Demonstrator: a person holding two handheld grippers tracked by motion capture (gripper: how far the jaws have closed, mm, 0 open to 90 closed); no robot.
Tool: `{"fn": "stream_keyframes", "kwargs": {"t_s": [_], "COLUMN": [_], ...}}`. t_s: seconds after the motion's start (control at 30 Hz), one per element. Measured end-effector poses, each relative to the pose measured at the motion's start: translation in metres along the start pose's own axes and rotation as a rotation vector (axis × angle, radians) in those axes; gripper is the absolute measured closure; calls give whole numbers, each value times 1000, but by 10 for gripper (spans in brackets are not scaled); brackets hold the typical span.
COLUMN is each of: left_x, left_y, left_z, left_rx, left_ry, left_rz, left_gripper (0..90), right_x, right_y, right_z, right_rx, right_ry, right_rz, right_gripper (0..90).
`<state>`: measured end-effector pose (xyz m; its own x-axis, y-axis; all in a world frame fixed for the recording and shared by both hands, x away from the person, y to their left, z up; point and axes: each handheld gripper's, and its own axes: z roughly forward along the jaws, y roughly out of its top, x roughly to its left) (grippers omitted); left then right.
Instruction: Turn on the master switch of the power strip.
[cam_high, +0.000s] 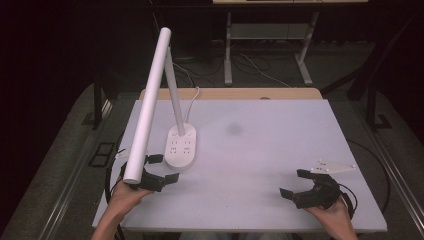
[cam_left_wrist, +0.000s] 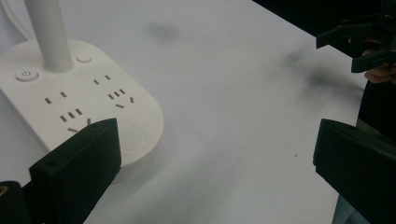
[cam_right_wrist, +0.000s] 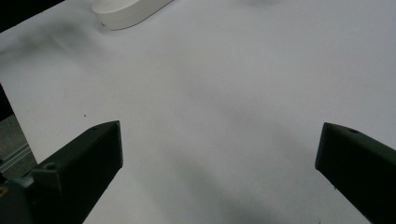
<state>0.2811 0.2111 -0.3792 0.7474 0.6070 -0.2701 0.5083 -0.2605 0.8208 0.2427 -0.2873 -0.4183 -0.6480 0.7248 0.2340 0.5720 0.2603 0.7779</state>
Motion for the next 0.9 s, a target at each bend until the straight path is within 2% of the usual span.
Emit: {"fn": "stream_keyframes", "kwargs": {"t_s": [0.43,0.9], "left_x": [16,30], "left_y": [12,29], "left_z": [-3,-5], "left_rx": [11,25], "left_ry": [11,42], "left_rz": [-13,-10], "left_gripper": [1,2], "right_x": [-1,-1], "right_y": [0,-1], "right_z": [0,0], "right_rx": [2,3], "right_ry": [0,-2], "right_rz": [6,5], "right_gripper": [2,2]}}
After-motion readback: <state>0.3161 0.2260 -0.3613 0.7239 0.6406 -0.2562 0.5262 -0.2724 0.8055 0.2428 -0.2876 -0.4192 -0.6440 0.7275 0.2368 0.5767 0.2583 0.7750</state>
